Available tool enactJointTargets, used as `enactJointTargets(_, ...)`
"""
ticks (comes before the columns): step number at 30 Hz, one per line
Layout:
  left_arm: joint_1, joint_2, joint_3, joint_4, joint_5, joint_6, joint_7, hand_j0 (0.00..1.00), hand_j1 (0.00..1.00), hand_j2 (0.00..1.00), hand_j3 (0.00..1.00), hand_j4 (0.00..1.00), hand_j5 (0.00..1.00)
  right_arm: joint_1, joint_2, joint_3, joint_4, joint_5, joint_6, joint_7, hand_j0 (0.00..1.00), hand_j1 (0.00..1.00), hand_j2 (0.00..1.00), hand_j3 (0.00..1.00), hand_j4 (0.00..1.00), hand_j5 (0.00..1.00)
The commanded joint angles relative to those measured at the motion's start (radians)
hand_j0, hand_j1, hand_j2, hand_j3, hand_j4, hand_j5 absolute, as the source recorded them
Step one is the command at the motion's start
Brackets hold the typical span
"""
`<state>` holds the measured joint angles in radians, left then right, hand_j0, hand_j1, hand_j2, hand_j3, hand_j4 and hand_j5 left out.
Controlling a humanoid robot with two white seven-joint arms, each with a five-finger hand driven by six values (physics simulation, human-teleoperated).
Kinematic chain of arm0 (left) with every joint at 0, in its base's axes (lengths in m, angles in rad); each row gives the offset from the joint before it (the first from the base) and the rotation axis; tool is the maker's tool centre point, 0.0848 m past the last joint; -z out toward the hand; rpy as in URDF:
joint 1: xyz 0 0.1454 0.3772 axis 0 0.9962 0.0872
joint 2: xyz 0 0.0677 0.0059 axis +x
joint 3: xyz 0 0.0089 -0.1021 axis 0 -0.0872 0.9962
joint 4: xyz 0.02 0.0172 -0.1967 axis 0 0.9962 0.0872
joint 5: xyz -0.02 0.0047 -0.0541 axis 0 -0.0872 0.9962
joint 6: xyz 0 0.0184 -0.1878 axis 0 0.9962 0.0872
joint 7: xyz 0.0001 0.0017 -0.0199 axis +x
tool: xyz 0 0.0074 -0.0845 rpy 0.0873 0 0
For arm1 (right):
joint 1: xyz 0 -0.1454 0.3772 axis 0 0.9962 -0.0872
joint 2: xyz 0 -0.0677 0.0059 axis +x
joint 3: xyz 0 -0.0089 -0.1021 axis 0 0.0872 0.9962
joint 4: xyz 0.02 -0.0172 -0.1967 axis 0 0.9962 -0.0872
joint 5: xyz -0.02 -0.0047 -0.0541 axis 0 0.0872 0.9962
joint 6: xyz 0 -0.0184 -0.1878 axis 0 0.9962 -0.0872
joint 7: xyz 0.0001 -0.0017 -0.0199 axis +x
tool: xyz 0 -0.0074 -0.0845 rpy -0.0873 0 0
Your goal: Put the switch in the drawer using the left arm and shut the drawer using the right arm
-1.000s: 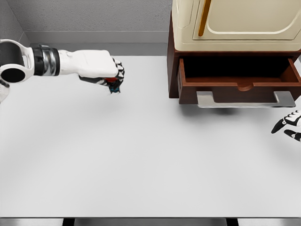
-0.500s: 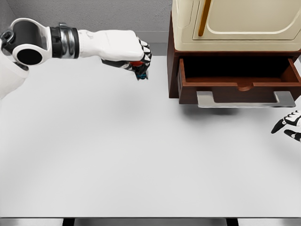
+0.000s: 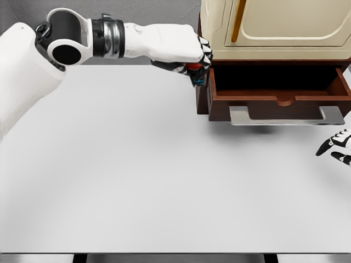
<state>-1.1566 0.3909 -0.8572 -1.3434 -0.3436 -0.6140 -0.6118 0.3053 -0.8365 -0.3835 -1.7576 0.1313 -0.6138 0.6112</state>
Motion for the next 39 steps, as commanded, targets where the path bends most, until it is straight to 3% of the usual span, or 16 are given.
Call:
enactJointTargets(1,0.0,-0.032,0.001,0.012,0.003,0.003,0.001,0.31,0.31,0.31,0.31,0.31,0.31,0.0,-0.001,0.0,0.0,-0.007,0.003,0.0,0.5,0.5,0.5,0.5,0.5,0.5)
enactJointTargets(20,-0.023,-0.25,0.01,0.237,0.008,0.003,0.001,0.31,0.31,0.31,0.31,0.31,0.31,-0.002,-0.001,0.003,0.0,-0.007,0.003,0.0,0.5,0.5,0.5,0.5,0.5,0.5)
enactJointTargets(28,0.011,-0.305,0.089,0.245,0.012,0.003,0.001,0.31,0.31,0.31,0.31,0.31,0.31,0.0,-0.001,0.006,0.0,-0.007,0.003,0.0,0.5,0.5,0.5,0.5,0.5,0.5)
enactJointTargets(36,0.048,-0.313,0.101,0.248,0.009,0.003,0.001,0.31,0.31,0.31,0.31,0.31,0.31,0.0,-0.001,0.006,0.0,-0.007,0.003,0.0,0.5,0.5,0.5,0.5,0.5,0.5)
enactJointTargets(39,0.046,-0.33,0.099,0.3,0.006,0.003,0.001,0.31,0.31,0.31,0.31,0.31,0.31,0.0,-0.001,0.006,0.0,-0.007,0.003,0.0,0.5,0.5,0.5,0.5,0.5,0.5)
